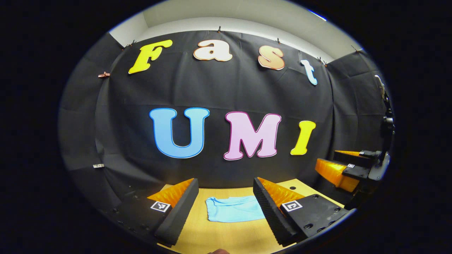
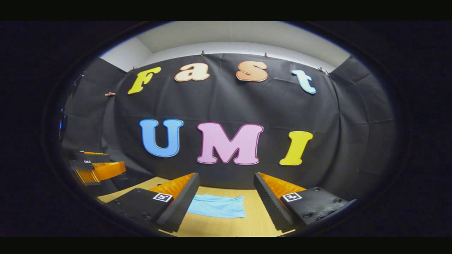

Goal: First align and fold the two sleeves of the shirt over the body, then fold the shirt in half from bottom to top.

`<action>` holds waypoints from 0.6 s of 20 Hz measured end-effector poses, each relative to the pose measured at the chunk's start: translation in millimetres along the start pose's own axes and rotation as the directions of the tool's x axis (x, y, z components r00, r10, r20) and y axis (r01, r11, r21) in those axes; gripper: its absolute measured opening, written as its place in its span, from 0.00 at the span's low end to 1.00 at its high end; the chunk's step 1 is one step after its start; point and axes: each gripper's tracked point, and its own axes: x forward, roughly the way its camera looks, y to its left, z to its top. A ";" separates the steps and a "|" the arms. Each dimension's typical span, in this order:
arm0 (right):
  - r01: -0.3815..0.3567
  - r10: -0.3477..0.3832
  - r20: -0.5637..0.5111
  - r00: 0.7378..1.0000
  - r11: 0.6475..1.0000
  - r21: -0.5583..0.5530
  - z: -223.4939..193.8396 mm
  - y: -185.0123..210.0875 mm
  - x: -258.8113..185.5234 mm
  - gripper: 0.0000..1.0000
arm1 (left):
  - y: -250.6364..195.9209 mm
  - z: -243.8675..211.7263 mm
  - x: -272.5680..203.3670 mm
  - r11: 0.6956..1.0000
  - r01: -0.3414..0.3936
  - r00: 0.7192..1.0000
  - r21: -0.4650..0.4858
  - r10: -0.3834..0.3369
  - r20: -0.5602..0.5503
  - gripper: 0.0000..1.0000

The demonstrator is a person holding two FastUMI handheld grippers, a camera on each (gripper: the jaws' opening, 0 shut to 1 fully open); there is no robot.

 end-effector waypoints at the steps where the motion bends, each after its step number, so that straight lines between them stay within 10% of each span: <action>1: 0.003 -0.003 -0.015 1.000 1.000 0.003 -1.5 1.9 -9.0 0.97 | 1.2 0.6 -16.7 1.000 -0.004 1.000 -0.008 0.004 0.003 0.99; 12: -0.087 0.088 0.012 0.996 0.995 -0.038 37.2 69.9 -20.9 0.94 | 32.2 14.2 -80.9 0.997 -0.080 0.996 -0.006 0.081 0.027 1.00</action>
